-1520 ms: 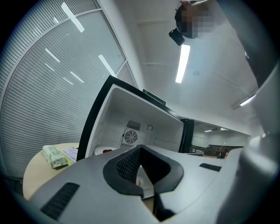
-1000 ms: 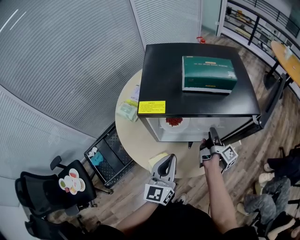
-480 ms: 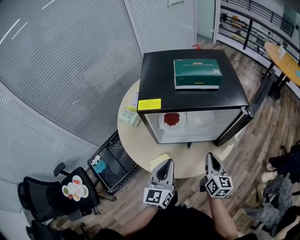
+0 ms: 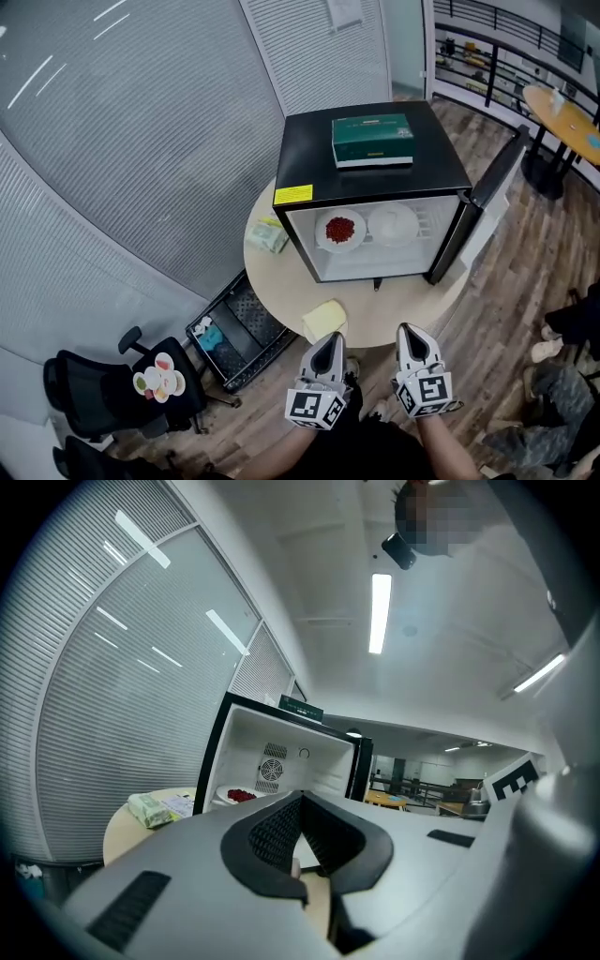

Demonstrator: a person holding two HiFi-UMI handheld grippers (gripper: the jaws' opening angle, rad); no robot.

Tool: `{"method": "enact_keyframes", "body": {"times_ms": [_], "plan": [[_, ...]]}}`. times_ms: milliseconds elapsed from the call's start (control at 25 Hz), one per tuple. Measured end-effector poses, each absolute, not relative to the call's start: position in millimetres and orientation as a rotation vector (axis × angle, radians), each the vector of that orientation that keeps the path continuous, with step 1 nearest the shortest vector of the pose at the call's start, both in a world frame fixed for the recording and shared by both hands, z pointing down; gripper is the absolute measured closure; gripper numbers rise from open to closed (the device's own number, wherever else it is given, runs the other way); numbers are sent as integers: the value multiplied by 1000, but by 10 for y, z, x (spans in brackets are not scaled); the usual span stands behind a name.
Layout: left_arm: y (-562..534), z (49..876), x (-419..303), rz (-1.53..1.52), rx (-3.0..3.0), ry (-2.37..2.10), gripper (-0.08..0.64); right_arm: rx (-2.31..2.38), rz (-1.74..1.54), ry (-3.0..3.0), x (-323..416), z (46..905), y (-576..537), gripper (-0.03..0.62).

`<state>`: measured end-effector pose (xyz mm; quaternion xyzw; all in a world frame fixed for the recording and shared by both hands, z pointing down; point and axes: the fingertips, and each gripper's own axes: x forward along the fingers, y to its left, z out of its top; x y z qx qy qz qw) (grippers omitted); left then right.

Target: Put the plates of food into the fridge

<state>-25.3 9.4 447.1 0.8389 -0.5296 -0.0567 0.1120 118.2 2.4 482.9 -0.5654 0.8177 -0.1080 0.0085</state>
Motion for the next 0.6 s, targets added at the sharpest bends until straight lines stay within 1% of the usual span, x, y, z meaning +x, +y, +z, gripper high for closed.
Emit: {"method": "enact_keyframes", "body": {"times_ms": [280,600], "plan": [[387,4276,-259,-186,2483,-1577,557,-1747,-347,2526,1118,4754,352,584],[467,4379,-403,-197,2481,-1545,557,-1759,-345,2488,1019,4758,376,584]]}}
